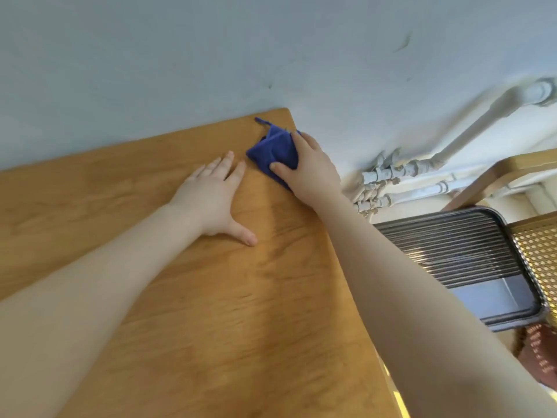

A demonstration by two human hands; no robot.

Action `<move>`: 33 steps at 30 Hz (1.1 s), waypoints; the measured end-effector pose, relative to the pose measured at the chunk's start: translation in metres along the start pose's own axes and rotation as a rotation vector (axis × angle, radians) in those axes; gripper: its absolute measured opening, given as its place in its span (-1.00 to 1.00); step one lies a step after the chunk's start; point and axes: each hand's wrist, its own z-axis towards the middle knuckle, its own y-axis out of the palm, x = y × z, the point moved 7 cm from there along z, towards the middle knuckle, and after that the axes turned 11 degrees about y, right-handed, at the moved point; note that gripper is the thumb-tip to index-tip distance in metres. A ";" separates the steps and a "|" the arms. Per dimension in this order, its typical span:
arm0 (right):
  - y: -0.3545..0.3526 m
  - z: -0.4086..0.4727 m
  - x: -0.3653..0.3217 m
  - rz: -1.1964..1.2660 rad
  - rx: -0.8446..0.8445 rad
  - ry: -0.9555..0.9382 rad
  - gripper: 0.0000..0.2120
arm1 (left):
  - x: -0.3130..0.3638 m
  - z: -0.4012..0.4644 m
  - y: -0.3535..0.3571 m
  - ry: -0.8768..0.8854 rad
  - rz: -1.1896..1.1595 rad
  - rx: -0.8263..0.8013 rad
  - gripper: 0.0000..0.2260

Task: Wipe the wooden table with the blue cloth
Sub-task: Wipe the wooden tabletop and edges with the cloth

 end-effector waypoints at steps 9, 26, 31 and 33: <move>0.006 -0.019 -0.011 -0.278 0.100 -0.075 -0.37 | 0.004 -0.006 -0.003 0.014 -0.089 0.038 0.21; 0.001 0.021 0.005 -0.049 -0.065 0.002 -0.26 | 0.005 -0.004 -0.002 0.011 -0.127 0.057 0.25; -0.002 0.041 -0.008 0.141 -0.092 0.069 -0.38 | 0.003 0.000 -0.004 -0.010 -0.108 0.039 0.26; -0.001 0.040 -0.009 0.137 -0.099 0.068 -0.39 | 0.004 0.000 -0.002 -0.017 -0.112 0.022 0.26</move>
